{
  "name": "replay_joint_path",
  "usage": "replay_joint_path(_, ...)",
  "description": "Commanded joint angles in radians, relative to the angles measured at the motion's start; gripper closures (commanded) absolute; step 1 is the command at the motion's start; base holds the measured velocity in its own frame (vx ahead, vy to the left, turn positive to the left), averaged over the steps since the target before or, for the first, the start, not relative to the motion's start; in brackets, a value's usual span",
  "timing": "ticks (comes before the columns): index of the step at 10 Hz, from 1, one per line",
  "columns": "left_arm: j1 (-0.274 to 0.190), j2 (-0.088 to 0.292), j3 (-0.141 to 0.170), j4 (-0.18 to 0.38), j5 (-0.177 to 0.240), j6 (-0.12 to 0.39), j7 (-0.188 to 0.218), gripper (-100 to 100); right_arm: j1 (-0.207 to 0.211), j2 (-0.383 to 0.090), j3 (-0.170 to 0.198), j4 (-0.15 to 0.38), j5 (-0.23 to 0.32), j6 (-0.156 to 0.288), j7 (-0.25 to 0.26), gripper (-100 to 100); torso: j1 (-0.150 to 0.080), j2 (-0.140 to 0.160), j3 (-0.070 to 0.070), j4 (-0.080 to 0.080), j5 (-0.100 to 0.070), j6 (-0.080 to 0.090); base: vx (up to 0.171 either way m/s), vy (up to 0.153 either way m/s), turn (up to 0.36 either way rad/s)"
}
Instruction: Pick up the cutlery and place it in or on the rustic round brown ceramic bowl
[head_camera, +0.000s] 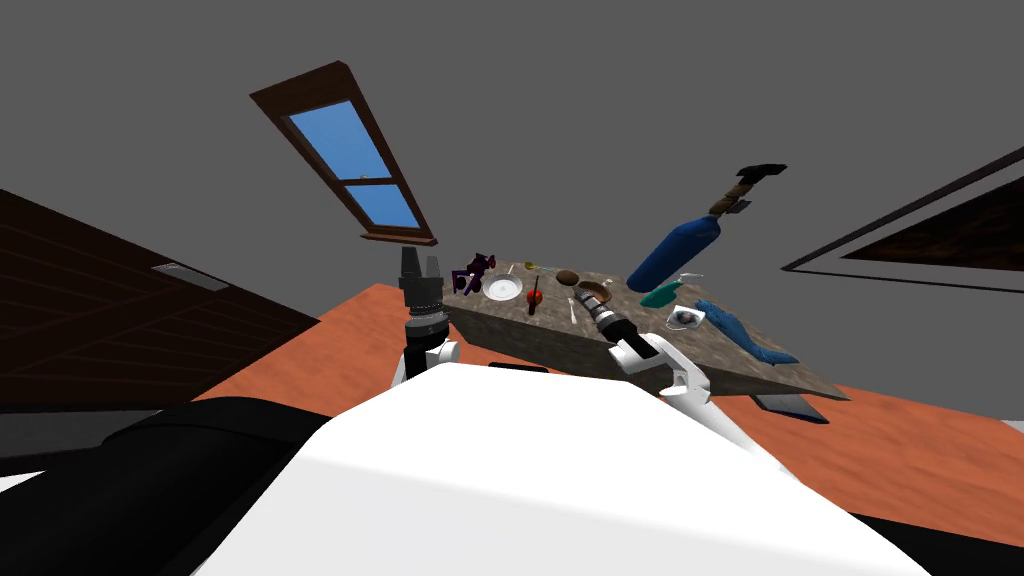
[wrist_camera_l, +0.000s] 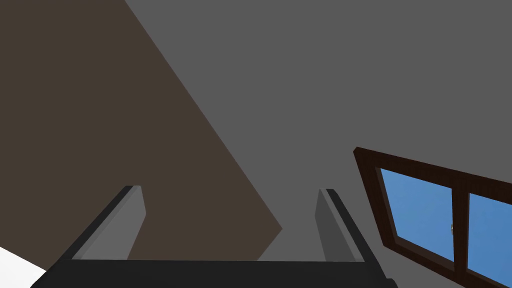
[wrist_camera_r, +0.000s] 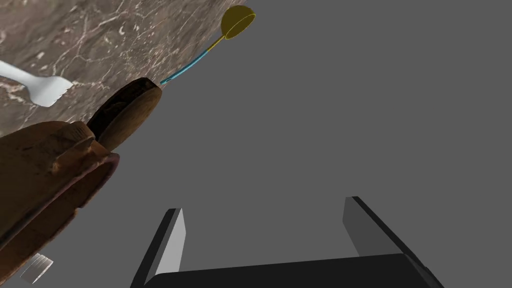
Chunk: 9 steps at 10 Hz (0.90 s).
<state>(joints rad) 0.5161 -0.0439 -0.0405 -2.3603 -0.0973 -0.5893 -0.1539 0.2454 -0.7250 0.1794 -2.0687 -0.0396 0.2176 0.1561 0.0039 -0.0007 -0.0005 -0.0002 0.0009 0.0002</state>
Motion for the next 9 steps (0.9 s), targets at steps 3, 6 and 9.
replay_joint_path(3,0.000,0.000,0.000,0.000,0.000,0.000,0.000,0,-0.024,-0.088,0.018,0.085,-0.031,0.103,0.033,-100,0.001,0.000,0.000,0.000,0.000,0.001,0.015,0.080,0.086)
replay_joint_path(6,0.000,0.000,0.000,0.000,0.000,0.000,0.000,0,-0.047,-0.149,0.032,0.148,-0.054,0.172,0.066,-100,0.000,0.000,0.000,0.000,0.000,0.000,0.023,0.071,0.090)
replay_joint_path(9,0.000,0.000,0.000,0.000,0.000,0.000,0.000,0,-0.067,-0.204,0.044,0.224,-0.077,0.249,0.102,-100,0.002,0.000,0.000,0.000,0.000,0.000,0.018,0.094,0.094)
